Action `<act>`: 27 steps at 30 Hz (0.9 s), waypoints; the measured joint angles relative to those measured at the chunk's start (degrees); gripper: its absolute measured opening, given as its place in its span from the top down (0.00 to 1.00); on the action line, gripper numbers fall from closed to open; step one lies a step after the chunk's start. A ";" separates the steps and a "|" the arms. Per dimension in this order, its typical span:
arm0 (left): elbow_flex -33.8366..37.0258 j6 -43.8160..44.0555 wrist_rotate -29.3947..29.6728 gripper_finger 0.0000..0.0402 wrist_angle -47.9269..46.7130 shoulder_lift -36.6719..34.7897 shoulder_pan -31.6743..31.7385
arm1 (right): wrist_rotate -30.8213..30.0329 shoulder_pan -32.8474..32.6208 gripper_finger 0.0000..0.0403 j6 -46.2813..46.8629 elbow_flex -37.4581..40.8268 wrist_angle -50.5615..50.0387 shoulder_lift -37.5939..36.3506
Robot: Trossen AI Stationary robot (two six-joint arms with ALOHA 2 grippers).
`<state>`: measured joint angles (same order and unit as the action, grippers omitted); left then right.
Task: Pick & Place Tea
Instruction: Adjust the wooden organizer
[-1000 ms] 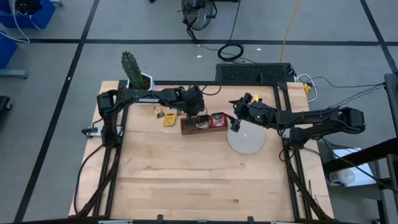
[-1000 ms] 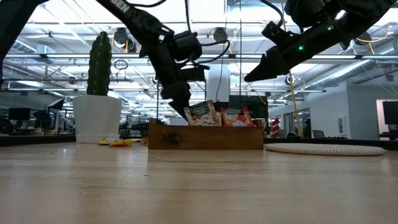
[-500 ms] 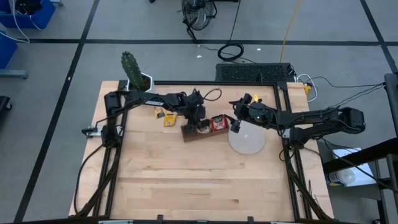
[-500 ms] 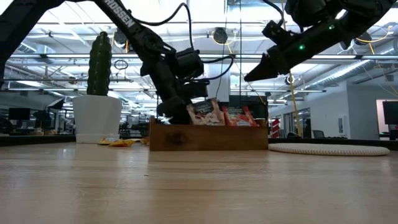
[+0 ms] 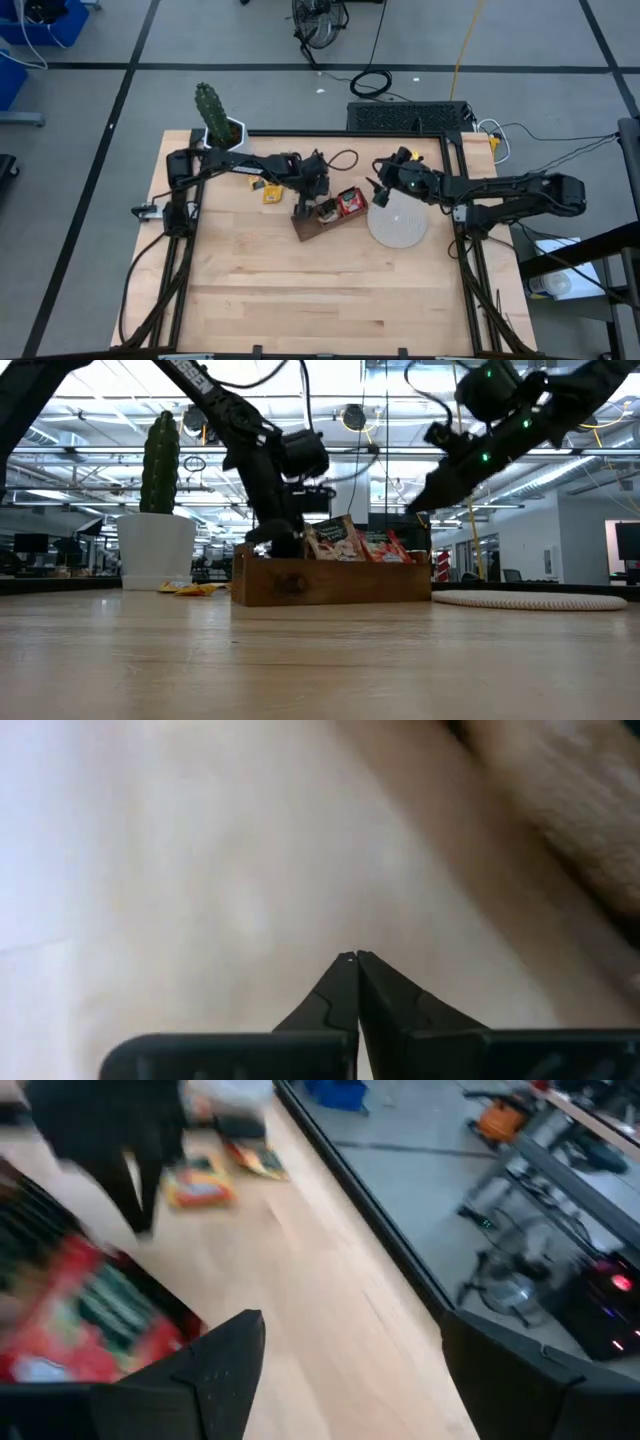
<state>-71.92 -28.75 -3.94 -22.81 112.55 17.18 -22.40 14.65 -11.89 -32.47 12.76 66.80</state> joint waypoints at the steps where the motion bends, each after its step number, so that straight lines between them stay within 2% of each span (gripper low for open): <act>1: 0.00 0.34 1.19 0.98 0.01 -0.82 0.17 | -0.01 1.19 0.31 -0.56 0.75 0.46 0.16; 5: 0.03 1.61 2.54 0.99 0.19 -5.21 0.84 | 0.42 7.35 0.37 -2.11 4.90 7.33 1.69; 6: 0.04 2.53 2.57 0.99 0.65 -6.67 0.92 | 2.03 9.46 0.39 -2.16 6.14 9.36 2.50; 8: 0.02 3.69 2.72 0.99 0.89 -10.35 0.92 | 9.51 13.55 0.46 -1.18 8.31 13.86 5.02; 11: 0.00 4.45 2.78 0.99 2.91 -15.69 -0.35 | 23.27 18.32 0.66 0.88 9.72 20.39 10.39; 14: 0.00 4.91 2.76 0.99 5.28 -20.53 -2.19 | 31.36 20.51 0.92 1.66 9.40 25.57 16.87; 15: -0.02 4.93 2.97 0.99 5.97 -22.05 -2.83 | 33.54 20.79 0.96 1.73 9.26 26.86 18.72; 21: -0.07 4.43 5.24 1.00 8.24 -28.01 -6.48 | 36.75 20.69 1.00 2.70 3.56 30.37 29.09; 27: -0.07 4.53 8.32 1.00 6.19 -29.05 -7.82 | 48.10 19.70 1.00 4.93 -3.22 30.42 36.42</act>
<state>-71.99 -24.21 4.38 -16.62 83.50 9.36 25.70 34.35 -6.96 -35.69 43.18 103.22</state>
